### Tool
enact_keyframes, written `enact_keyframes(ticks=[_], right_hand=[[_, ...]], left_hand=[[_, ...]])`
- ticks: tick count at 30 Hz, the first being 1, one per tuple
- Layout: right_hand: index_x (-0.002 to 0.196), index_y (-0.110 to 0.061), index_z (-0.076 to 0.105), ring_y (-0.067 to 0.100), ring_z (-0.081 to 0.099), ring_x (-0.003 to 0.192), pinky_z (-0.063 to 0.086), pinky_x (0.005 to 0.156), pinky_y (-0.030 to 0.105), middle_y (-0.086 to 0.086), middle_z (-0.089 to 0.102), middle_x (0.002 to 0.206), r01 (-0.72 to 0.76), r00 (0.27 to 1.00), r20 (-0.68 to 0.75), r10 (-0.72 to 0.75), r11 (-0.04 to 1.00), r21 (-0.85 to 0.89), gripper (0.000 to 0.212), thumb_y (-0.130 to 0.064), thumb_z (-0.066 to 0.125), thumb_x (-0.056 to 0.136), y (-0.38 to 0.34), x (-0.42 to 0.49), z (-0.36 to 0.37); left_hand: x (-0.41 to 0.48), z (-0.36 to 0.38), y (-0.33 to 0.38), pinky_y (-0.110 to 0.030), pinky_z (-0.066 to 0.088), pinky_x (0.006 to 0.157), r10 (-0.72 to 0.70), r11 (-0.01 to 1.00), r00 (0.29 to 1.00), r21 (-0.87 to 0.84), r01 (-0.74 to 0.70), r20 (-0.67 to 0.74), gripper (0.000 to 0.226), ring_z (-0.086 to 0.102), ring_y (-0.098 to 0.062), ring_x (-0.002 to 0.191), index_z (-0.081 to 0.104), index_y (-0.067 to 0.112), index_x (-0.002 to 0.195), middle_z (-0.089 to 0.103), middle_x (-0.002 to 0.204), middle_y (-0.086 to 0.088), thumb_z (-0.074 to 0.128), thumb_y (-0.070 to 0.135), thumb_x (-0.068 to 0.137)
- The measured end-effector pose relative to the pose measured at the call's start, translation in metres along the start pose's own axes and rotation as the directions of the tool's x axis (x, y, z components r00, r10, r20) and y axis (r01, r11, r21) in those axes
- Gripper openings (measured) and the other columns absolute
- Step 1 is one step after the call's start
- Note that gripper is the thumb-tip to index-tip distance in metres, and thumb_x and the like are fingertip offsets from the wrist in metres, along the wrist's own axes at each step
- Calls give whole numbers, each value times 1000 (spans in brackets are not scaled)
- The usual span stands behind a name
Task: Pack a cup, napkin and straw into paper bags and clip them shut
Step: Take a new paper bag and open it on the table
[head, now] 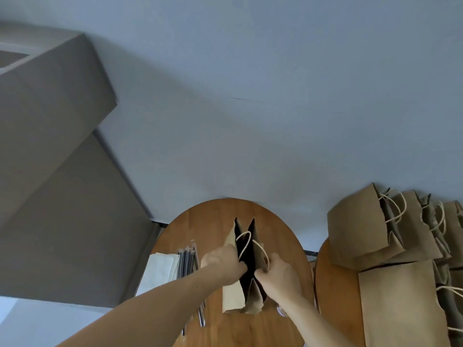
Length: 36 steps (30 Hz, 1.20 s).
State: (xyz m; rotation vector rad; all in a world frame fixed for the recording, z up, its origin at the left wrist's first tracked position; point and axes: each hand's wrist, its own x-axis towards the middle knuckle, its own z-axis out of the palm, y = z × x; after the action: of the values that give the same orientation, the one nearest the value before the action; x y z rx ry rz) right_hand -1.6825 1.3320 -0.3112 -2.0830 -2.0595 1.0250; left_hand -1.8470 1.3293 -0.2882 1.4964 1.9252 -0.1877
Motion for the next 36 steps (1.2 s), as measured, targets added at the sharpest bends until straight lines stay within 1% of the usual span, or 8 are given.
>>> enact_keyframes(ticks=[10,16,19,24,26,31,34,36], right_hand=[[93,-28,55,6,60,62,52,54,18,-13,58,74,-124,989,-110,102,967,-223,13,-41,55,95,40,15,-35],[103,-28,54,6,64,68,56,61,18,-15,62,82,1,1000,3,-1,998,-59,25,-50,56,93,30,6,-20],[122,-30,47,9,66,87,59,74,23,-13,64,105,13,992,122,-9,999,-31,49,-61,60,86,26,5,-19],[145,-33,32,17,58,120,53,97,35,-8,52,140,27,960,277,-41,998,52,88,-65,70,72,25,4,-26],[150,-32,25,19,50,130,48,104,38,-6,45,148,39,940,335,-63,996,79,100,-64,73,68,22,5,-29],[153,-34,19,23,35,142,39,111,40,-5,27,160,74,921,378,-91,995,59,97,-45,74,74,10,16,-61],[155,-27,20,21,33,143,37,111,36,-2,25,161,146,938,311,-152,988,43,86,-32,64,81,-13,29,-94],[154,-22,24,20,33,143,33,111,32,0,28,160,232,943,244,-225,973,-1,74,-27,58,88,-38,38,-116]], left_hand=[[11,-14,-66,-20,38,47,-258,961,943,41,272,-212,20,58,-7,60,64,23,93,61,73,7,54,40,91],[18,6,-55,-25,54,70,-138,990,986,-17,138,-94,38,68,-17,87,61,26,93,66,102,1,53,62,82],[21,6,-54,-19,36,60,-57,997,997,-48,59,59,46,60,-12,78,58,29,81,62,96,4,55,74,72],[20,-13,-59,-23,41,71,-3,1000,954,-18,9,299,100,55,-17,103,47,28,129,52,136,-3,63,87,51],[16,-26,-56,-35,45,94,8,999,941,33,-21,339,117,44,-27,129,36,30,143,43,148,-3,67,86,45],[6,-62,-47,-40,47,100,12,995,950,87,-42,312,99,52,-27,124,28,24,149,49,142,-5,72,57,67],[-2,-91,-43,-41,57,88,8,996,986,82,-22,164,74,68,-26,100,36,16,143,66,113,-7,64,43,80],[-11,-115,-39,-41,54,92,16,990,1000,140,-17,9,65,64,-26,107,41,16,141,64,122,-6,59,42,84]])
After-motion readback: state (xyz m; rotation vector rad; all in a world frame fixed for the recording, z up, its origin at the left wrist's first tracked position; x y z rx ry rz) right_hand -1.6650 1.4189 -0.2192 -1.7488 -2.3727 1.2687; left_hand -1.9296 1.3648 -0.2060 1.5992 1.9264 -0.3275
